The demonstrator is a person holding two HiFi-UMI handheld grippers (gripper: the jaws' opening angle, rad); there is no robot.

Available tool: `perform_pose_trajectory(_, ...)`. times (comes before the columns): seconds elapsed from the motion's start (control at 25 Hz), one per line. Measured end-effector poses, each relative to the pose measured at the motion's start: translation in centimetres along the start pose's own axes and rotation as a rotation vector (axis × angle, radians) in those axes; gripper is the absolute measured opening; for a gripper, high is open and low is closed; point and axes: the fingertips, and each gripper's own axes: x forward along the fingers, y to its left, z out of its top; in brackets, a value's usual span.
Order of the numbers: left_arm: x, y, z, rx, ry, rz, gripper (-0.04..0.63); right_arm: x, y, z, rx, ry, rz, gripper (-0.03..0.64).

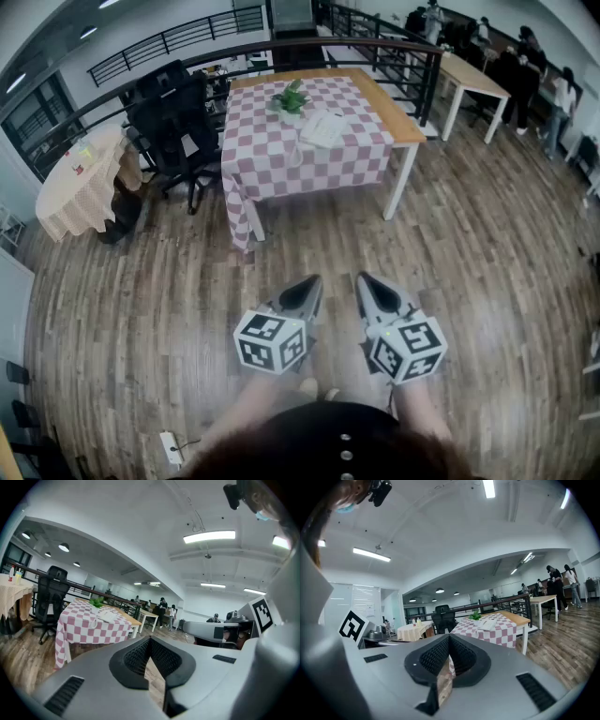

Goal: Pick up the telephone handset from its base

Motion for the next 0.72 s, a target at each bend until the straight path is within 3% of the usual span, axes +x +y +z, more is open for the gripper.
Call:
perform_pose_trajectory(0.36, -0.4, 0.3, -0.2, -0.023, 0.002, 0.014, 0.006, -0.5, 0.5, -0.3, 0.009, 0.004, -0.02, 0.009)
perform_pose_trajectory(0.72, -0.5, -0.4, -0.6, -0.029, 0.006, -0.036, 0.006, 0.1, 1.5, -0.5, 0.074, -0.039, -0.053, 0.009)
